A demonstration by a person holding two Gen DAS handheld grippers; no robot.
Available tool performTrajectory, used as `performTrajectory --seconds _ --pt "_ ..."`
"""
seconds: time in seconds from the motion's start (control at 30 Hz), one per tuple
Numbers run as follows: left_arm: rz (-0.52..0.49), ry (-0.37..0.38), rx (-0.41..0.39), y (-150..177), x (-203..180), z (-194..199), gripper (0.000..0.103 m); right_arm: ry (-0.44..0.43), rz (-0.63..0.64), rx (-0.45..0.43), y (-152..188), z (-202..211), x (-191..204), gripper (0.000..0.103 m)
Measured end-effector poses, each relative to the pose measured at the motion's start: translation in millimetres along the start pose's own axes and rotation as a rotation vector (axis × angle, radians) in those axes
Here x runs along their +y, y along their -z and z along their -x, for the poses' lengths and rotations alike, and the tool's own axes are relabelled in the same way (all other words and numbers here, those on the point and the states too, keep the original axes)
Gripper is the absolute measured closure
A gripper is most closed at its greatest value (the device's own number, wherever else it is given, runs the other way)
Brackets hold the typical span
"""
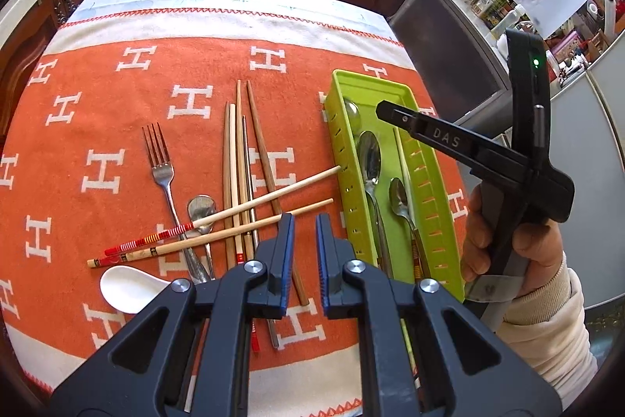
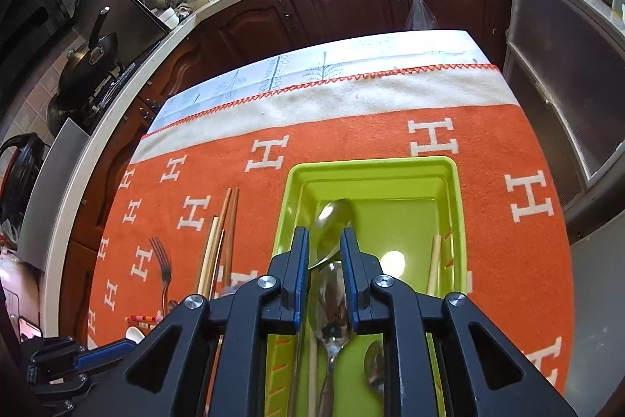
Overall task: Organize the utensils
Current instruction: 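Lower the knife and spoon into the green tray and open both tools, then move both open tools back over the utensil pile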
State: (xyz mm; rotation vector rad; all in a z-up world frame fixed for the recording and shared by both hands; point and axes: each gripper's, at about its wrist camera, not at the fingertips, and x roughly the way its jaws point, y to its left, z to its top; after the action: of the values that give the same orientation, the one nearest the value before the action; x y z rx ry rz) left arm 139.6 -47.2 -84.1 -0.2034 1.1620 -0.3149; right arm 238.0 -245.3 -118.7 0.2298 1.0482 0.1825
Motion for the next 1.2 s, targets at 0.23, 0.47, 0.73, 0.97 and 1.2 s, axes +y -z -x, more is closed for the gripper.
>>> performTrajectory --seconds 0.23,0.47,0.73,0.97,1.2 --pt "-0.006 0.002 -0.007 11.5 2.5 11.7 0.095 0.002 -0.002 0.009 22.1 16.9 4.1 0.087" --pt "-0.006 -0.007 -0.019 24.8 9.5 28.1 0.095 -0.019 0.009 0.008 50.3 40.0 15.2 0.087" --pt "-0.003 -0.035 -0.051 37.1 29.4 54.2 0.095 -0.033 0.025 0.016 79.9 64.4 41.7 0.087" --pt "0.003 -0.074 -0.064 48.9 61.3 73.5 0.095 -0.064 0.054 0.019 99.6 82.1 71.0 0.087" --pt "-0.006 -0.129 -0.063 55.6 92.7 83.0 0.095 -0.092 0.084 0.045 109.4 81.2 98.5 0.087"
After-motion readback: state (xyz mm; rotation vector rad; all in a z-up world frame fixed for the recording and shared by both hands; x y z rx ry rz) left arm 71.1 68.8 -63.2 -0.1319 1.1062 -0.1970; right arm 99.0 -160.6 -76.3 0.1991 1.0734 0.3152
